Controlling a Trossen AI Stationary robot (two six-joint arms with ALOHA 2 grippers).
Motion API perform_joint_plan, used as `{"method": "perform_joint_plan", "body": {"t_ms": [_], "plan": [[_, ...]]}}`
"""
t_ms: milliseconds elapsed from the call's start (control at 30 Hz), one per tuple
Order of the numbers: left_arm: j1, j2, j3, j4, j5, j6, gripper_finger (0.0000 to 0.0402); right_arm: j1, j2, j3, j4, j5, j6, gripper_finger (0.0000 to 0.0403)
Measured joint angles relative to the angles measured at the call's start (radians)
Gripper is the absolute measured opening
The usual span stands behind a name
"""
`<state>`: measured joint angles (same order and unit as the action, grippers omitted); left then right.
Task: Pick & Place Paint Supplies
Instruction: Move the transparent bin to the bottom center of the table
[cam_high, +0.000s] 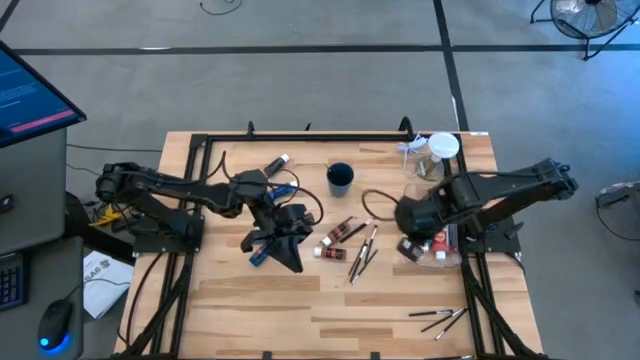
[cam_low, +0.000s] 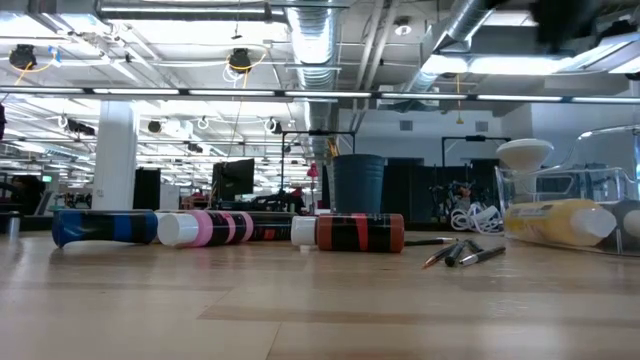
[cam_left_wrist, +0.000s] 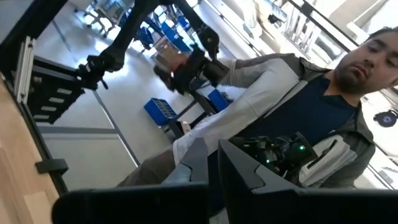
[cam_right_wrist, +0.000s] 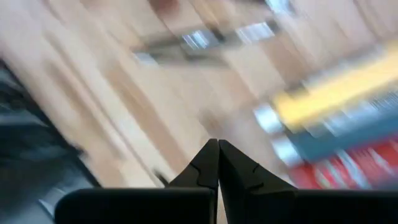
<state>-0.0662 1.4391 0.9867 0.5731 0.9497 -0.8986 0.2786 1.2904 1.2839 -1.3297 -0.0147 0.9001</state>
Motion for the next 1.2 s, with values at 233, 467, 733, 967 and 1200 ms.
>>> {"method": "perform_joint_plan", "body": {"t_ms": [233, 467, 733, 967, 1200], "plan": [[-0.007, 0.0, 0.0, -0.002, -0.009, 0.001, 0.0001, 0.166, -0.011, 0.001, -0.23, 0.079, 0.146, 0.0], [-0.007, 0.0, 0.0, -0.005, -0.012, 0.003, 0.0001, 0.182, -0.013, -0.13, -0.16, 0.068, 0.383, 0.0], [-0.015, 0.0, 0.0, -0.005, -0.037, 0.003, 0.0001, 0.237, -0.01, -0.278, -0.046, -0.038, 0.547, 0.0], [-0.04, 0.0, 0.0, -0.007, -0.052, 0.01, 0.0001, 0.275, -0.01, -0.331, 0.082, -0.072, 0.568, 0.0], [-0.06, 0.0, 0.0, -0.009, -0.085, 0.031, 0.0001, 0.277, -0.01, -0.387, 0.131, -0.13, 0.597, 0.0]]}}
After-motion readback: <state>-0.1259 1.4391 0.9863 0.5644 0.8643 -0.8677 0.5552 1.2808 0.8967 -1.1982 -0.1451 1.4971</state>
